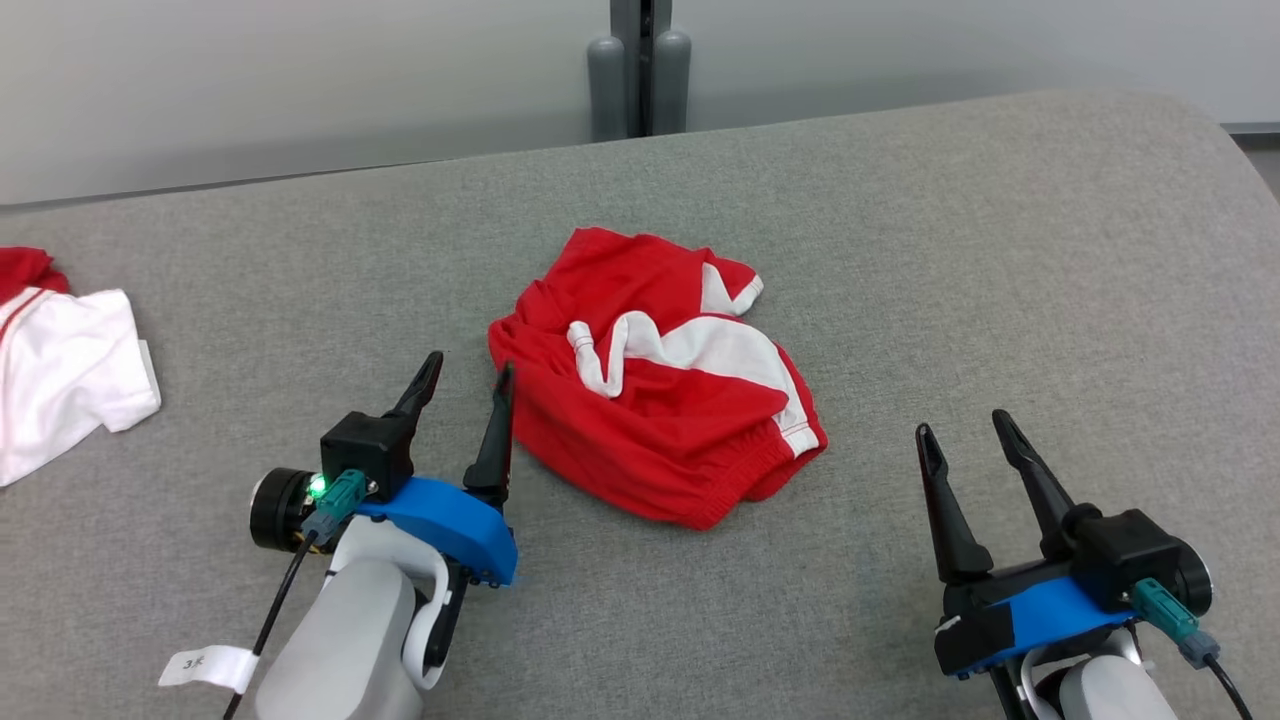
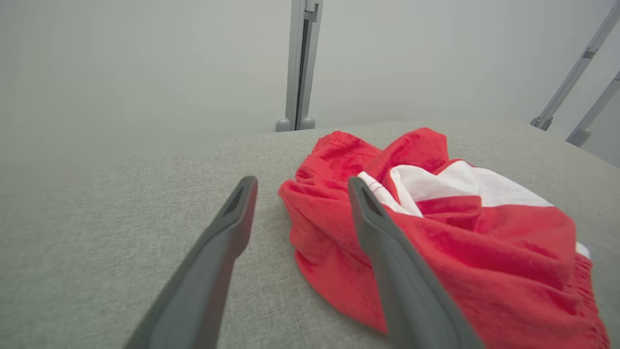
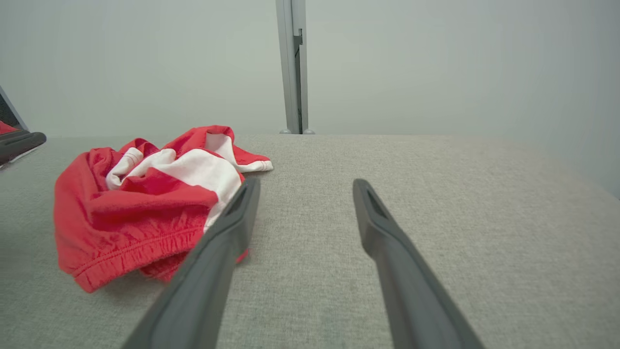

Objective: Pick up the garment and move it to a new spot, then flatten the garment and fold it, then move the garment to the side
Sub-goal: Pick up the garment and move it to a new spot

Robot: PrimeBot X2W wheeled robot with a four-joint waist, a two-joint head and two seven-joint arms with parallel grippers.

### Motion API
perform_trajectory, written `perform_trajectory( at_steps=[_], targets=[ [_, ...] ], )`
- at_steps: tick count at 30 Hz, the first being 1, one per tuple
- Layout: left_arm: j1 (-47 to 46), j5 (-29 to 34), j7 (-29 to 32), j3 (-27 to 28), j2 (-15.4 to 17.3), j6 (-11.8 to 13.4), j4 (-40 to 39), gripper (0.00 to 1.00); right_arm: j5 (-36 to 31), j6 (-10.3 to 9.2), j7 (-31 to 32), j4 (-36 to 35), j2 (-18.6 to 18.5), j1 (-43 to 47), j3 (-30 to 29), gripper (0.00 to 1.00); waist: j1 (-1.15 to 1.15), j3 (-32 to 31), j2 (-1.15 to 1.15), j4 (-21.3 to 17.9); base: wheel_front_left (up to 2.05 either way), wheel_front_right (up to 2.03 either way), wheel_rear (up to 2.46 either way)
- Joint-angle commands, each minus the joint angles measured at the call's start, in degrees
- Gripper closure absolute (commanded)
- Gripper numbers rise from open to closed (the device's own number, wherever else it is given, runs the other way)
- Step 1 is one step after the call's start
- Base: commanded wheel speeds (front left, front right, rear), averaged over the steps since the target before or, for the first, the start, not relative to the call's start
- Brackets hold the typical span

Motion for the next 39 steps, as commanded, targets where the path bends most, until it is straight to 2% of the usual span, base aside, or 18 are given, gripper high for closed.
perform_trajectory(
  at_steps=[1,12,21,28,39],
  targets=[
    [1.09,0.64,-0.26,1.16,0.27,-0.41,-1.15,0.00,-0.61,0.01,-0.20,0.02,-0.14,0.05,-0.09,0.00,0.00,-0.45,0.00,0.43,0.00,0.00,0.00],
    [11.64,5.13,-0.22,6.56,1.03,-0.51,-10.18,0.00,-2.44,0.01,-0.20,0.21,-0.15,2.07,-0.58,0.00,0.00,-5.02,0.00,2.76,0.00,0.00,0.00],
    [21.69,4.51,-0.22,11.58,-1.44,0.88,-16.07,0.00,-0.69,0.01,-0.20,-0.17,-0.14,5.58,0.26,0.00,0.00,-7.65,0.00,3.49,0.00,0.00,0.00],
    [26.31,5.03,-0.22,14.28,-2.64,1.82,-18.40,0.00,0.77,0.01,-0.20,0.78,-0.14,7.78,1.09,0.00,0.00,-9.00,0.00,3.45,0.00,0.00,0.00],
    [29.25,5.58,-0.22,16.33,-3.40,0.93,-18.97,0.00,1.14,0.01,-0.20,1.86,-0.14,8.01,1.83,0.00,0.00,-9.79,0.00,3.62,0.00,0.00,0.00]
  ],
)
